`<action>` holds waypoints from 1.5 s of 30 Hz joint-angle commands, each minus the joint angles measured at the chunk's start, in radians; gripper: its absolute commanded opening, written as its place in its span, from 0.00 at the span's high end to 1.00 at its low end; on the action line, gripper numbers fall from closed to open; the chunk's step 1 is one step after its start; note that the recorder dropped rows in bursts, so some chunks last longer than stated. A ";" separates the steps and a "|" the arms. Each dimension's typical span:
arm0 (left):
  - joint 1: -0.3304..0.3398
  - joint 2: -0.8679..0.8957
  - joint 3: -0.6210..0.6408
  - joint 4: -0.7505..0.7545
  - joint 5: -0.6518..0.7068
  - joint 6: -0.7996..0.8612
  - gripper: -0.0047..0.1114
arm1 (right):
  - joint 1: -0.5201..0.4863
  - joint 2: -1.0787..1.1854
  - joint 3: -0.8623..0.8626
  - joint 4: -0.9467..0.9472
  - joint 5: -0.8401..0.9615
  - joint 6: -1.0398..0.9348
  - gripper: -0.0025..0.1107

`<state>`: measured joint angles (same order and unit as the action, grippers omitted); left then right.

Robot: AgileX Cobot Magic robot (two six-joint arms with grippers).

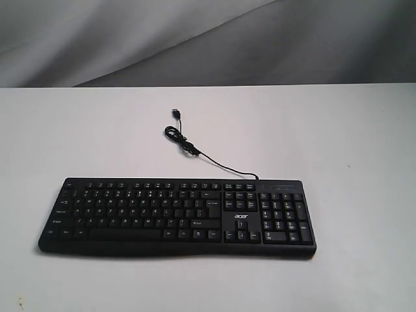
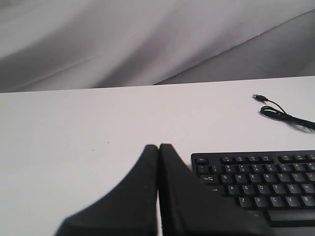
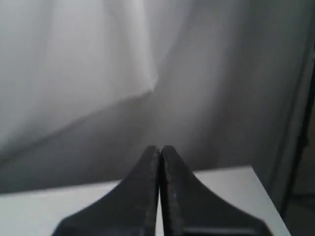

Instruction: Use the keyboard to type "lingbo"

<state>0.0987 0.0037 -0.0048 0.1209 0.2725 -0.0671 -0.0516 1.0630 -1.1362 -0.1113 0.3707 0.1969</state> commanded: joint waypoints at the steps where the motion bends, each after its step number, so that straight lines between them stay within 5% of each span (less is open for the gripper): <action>1: 0.001 -0.004 0.005 -0.004 -0.007 -0.002 0.96 | -0.004 0.292 -0.233 0.020 0.360 -0.163 0.98; 5: 0.001 -0.004 0.005 -0.004 -0.007 -0.002 0.96 | 0.032 0.517 -0.331 0.163 0.538 -0.457 0.98; 10: 0.001 -0.004 0.005 -0.004 -0.007 -0.002 0.96 | 0.143 0.752 -0.335 0.485 0.536 -0.880 0.98; 13: 0.001 -0.004 0.005 -0.004 -0.007 -0.002 0.96 | 0.333 0.925 -0.337 0.690 0.453 -1.219 0.98; 15: 0.001 -0.004 0.005 -0.004 -0.007 -0.002 0.96 | 0.456 0.979 -0.337 0.736 0.359 -1.271 0.98; 19: 0.001 -0.004 0.005 -0.004 -0.007 -0.002 0.96 | 0.648 1.001 -0.337 0.736 0.321 -1.293 0.98; 24: 0.001 -0.004 0.005 -0.004 -0.007 -0.002 0.96 | 0.724 1.017 -0.337 0.734 0.307 -1.293 0.98; 45: 0.001 -0.004 0.005 -0.004 -0.007 -0.002 0.96 | 0.740 1.097 -0.337 0.684 0.285 -1.264 0.98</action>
<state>0.0987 0.0037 -0.0048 0.1209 0.2725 -0.0671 0.6914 2.1600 -1.4687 0.5825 0.6619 -1.0728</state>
